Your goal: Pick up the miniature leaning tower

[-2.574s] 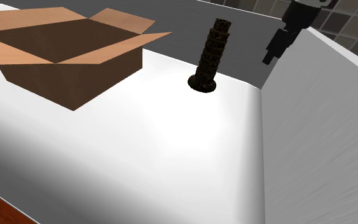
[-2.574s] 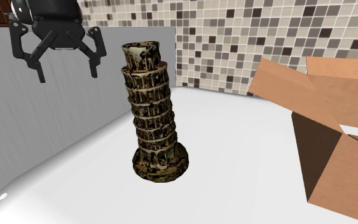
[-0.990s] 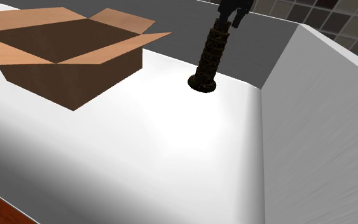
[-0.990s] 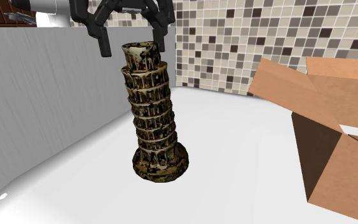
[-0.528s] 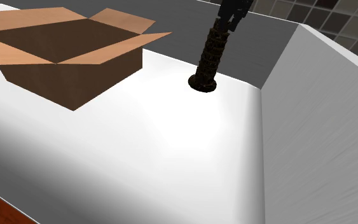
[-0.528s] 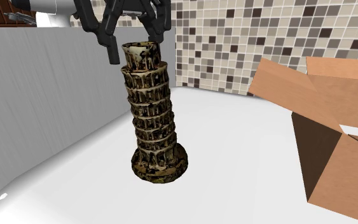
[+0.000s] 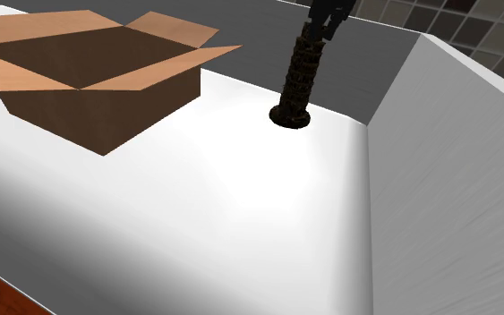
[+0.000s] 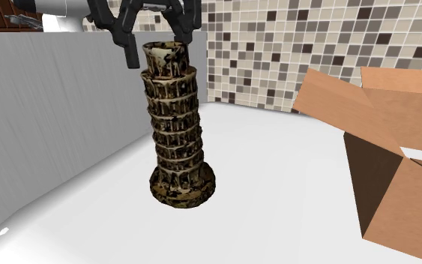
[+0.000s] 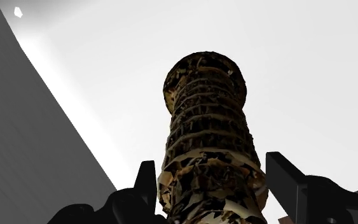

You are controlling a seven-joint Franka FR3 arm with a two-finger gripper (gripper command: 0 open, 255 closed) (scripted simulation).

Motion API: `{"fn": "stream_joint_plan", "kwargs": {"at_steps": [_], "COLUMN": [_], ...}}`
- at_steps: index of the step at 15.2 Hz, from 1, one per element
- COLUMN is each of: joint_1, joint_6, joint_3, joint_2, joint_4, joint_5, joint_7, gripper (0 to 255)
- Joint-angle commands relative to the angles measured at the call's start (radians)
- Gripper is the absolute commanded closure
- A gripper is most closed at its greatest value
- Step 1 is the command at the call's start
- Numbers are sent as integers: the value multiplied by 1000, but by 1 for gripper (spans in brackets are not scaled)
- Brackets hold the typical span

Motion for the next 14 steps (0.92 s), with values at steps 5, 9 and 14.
{"fn": "stream_joint_plan", "kwargs": {"at_steps": [5, 9, 14], "joint_1": [0, 0, 0], "joint_6": [-85, -145, -195], "joint_3": [3, 4, 6], "joint_2": [36, 68, 96], "joint_4": [123, 214, 292], "joint_5": [-3, -6, -8], "joint_7": [3, 5, 6], "gripper": [255, 255, 255]}}
